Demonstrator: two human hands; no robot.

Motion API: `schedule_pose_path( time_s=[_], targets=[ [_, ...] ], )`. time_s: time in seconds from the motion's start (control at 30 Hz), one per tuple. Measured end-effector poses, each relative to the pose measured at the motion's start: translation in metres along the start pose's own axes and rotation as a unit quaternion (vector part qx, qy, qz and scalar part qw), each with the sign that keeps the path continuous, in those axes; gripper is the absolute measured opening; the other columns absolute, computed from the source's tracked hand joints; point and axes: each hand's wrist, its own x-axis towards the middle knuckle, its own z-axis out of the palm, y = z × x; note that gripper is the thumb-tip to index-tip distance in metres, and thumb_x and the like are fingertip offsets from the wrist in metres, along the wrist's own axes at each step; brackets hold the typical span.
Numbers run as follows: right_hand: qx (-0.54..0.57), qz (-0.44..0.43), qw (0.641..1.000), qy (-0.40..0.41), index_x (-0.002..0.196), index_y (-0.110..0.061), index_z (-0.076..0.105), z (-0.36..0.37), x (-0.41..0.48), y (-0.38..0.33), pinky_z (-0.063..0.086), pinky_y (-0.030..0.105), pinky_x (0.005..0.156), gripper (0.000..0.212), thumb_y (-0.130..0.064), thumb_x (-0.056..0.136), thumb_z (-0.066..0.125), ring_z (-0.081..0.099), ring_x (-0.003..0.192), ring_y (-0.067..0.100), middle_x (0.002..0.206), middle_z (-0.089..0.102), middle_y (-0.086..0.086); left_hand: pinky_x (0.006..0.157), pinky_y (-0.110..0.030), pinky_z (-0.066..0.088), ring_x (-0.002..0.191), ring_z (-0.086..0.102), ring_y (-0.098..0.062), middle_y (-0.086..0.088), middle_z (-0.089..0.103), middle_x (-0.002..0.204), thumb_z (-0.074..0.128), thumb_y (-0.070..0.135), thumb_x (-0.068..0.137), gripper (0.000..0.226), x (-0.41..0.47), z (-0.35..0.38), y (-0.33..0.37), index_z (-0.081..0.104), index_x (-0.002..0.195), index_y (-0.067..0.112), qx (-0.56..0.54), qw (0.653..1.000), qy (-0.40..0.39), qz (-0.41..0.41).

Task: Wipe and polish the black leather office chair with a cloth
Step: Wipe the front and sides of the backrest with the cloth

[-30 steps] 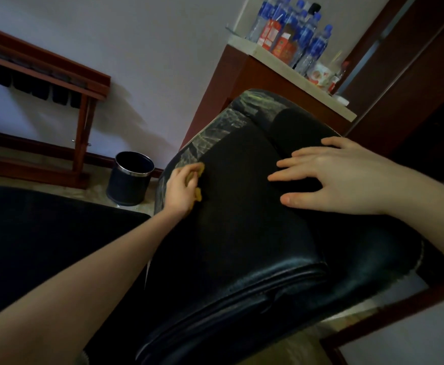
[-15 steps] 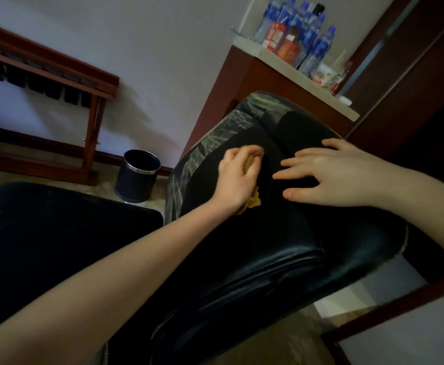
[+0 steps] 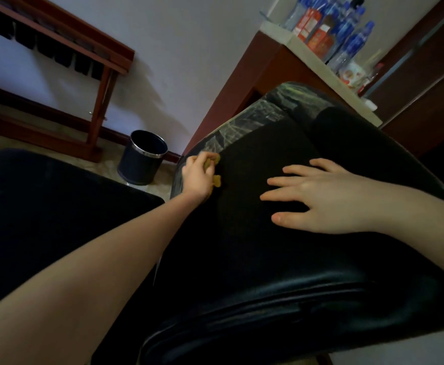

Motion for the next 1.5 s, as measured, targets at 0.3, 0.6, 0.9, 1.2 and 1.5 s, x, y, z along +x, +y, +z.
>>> schedule_pose_path(
  time_s=[0.3, 0.6, 0.9, 1.2, 1.5],
  targets=[
    [0.016, 0.0, 1.0, -0.003, 0.142, -0.048, 0.023, 0.001, 0.001, -0.002, -0.008, 0.041, 0.114, 0.051, -0.058, 0.092, 0.028, -0.004, 0.143, 0.005, 0.155, 0.009, -0.018, 0.092, -0.053, 0.047, 0.107, 0.053, -0.032, 0.0, 0.044, 0.112, 0.045, 0.023, 0.097, 0.023, -0.073, -0.022, -0.065, 0.056, 0.106, 0.041, -0.06, 0.996, 0.019, -0.064],
    [-0.004, -0.024, 1.0, -0.01, 0.142, -0.046, 0.022, 0.001, -0.002, -0.012, -0.008, 0.039, 0.116, 0.051, -0.057, 0.093, 0.028, -0.004, 0.142, 0.003, 0.155, 0.01, -0.018, 0.106, -0.039, 0.033, 0.117, 0.043, -0.015, 0.001, 0.053, 0.12, 0.047, 0.024, 0.094, 0.023, -0.099, -0.016, -0.014, 0.057, 0.109, 0.038, -0.055, 0.996, 0.002, 0.072],
    [-0.055, -0.091, 0.994, -0.026, 0.141, -0.049, 0.022, 0.001, -0.002, -0.021, -0.005, 0.033, 0.115, 0.048, -0.056, 0.094, 0.025, -0.002, 0.142, -0.001, 0.153, 0.012, -0.024, 0.1, -0.031, 0.026, 0.112, 0.042, -0.012, 0.009, 0.054, 0.112, 0.046, 0.015, 0.096, 0.024, -0.038, 0.006, 0.047, 0.061, 0.113, 0.022, -0.031, 0.977, -0.026, 0.208],
    [-0.029, -0.104, 0.994, -0.02, 0.138, -0.054, 0.023, 0.006, 0.007, -0.011, -0.007, 0.025, 0.112, 0.051, -0.061, 0.088, 0.022, -0.003, 0.136, -0.011, 0.149, 0.012, -0.031, 0.103, -0.034, 0.03, 0.121, 0.037, -0.028, -0.009, 0.043, 0.126, 0.04, 0.02, 0.099, 0.025, 0.005, -0.004, -0.028, 0.058, 0.117, 0.025, -0.008, 0.998, 0.036, -0.05],
    [-0.022, -0.114, 0.993, -0.014, 0.137, -0.055, 0.023, 0.008, 0.009, -0.008, -0.007, 0.023, 0.112, 0.055, -0.062, 0.083, 0.017, -0.003, 0.133, -0.014, 0.149, 0.011, -0.033, 0.097, -0.048, 0.045, 0.103, 0.057, -0.035, -0.017, 0.058, 0.115, 0.043, 0.018, 0.096, 0.02, -0.044, -0.013, -0.128, 0.058, 0.103, 0.03, -0.083, 0.967, 0.043, -0.239]
  ],
)
